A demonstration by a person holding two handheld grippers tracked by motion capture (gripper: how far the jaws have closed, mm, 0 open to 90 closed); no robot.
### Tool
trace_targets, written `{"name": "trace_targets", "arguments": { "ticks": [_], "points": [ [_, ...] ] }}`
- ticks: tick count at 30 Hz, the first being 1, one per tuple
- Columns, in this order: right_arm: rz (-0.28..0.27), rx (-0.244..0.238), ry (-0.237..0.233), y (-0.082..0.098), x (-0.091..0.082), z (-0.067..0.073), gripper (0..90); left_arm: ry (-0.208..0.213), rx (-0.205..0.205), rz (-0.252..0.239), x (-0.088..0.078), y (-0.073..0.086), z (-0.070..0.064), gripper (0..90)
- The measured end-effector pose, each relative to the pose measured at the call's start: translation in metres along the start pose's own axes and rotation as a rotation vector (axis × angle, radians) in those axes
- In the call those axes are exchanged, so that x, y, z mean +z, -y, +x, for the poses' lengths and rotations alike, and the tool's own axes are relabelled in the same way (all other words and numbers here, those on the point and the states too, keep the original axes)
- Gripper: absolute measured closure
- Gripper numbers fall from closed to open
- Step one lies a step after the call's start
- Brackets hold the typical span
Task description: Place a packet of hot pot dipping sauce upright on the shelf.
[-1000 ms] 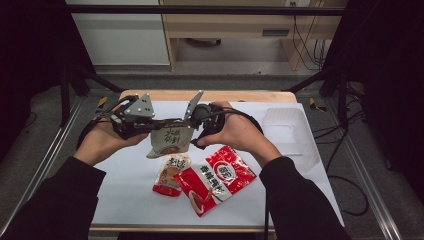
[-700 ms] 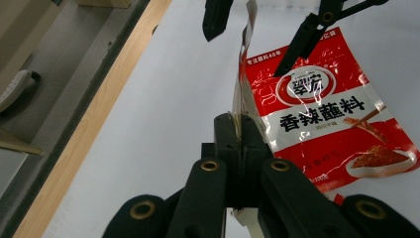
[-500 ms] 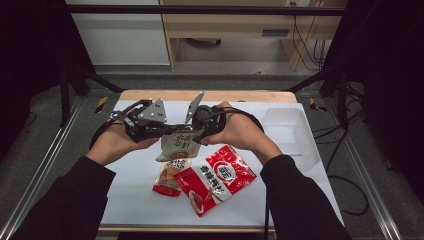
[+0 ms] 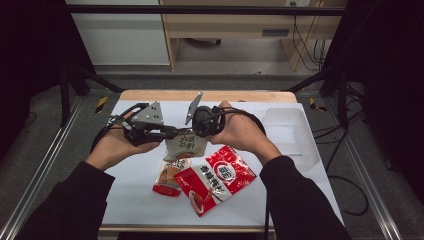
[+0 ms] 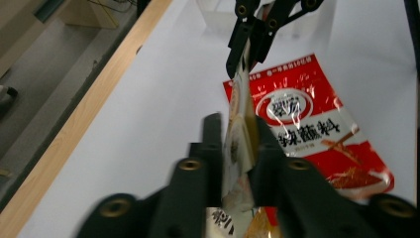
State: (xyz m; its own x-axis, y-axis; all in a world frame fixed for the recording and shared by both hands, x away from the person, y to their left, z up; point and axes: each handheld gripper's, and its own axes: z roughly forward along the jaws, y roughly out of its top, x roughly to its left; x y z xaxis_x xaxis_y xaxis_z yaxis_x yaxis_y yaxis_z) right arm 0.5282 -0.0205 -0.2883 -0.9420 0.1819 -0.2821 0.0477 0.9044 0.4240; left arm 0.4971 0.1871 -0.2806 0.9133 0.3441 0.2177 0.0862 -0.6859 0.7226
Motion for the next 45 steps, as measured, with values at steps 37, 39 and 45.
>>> {"name": "trace_targets", "arguments": {
  "ticks": [37,39,45],
  "points": [
    [0.01,0.21,0.252,0.152,-0.144,-0.024,90.0,-0.246,-0.412,-0.087,-0.017,0.206,-0.039,8.0],
    [0.024,0.221,0.252,0.16,-0.146,-0.022,90.0,-0.264,-0.437,-0.093,-0.016,0.216,-0.041,8.0],
    [0.047,0.251,0.261,0.184,-0.15,-0.012,90.0,-0.293,-0.44,-0.057,-0.019,0.231,-0.045,8.0]
  ]
}}
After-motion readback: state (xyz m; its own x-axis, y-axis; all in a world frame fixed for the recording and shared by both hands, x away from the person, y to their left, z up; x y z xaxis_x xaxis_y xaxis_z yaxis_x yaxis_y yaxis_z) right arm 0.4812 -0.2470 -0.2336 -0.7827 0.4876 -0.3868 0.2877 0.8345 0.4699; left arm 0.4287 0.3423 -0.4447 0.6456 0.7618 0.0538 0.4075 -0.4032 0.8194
